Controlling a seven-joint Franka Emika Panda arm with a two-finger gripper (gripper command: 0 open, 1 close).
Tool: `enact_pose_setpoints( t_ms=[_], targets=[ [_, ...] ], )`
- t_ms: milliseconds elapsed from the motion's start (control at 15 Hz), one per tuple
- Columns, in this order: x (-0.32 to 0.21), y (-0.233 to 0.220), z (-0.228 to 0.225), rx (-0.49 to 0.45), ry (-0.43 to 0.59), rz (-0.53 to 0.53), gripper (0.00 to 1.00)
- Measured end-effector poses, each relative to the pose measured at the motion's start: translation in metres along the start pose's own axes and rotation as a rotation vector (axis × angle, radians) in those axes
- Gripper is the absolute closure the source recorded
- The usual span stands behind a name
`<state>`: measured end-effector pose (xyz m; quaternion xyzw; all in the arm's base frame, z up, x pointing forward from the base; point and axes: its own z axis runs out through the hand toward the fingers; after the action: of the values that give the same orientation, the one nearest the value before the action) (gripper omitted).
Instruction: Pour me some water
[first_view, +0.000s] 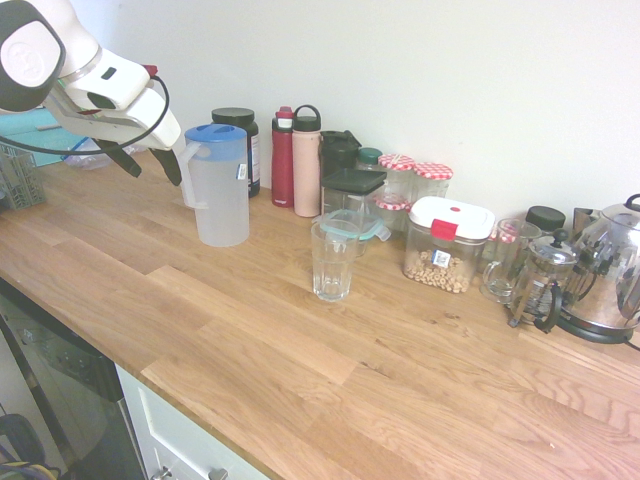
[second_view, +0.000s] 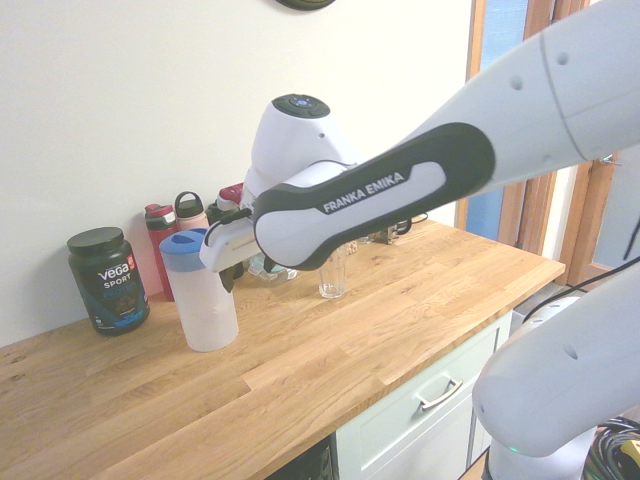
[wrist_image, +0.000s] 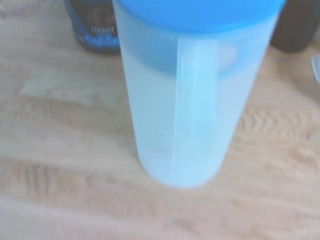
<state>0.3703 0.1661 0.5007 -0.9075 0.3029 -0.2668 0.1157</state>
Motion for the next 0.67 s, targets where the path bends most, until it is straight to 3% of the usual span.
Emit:
enact_pose_setpoints(
  t_ms=[200, 267, 667],
  targets=[
    [0.017, -0.026, 0.018, 0.005, -0.013, 0.006, 0.0],
    [0.019, -0.032, 0.024, 0.001, -0.011, 0.005, 1.0],
    [0.03, -0.063, 0.058, -0.031, -0.005, 0.007, 1.0]
  ],
)
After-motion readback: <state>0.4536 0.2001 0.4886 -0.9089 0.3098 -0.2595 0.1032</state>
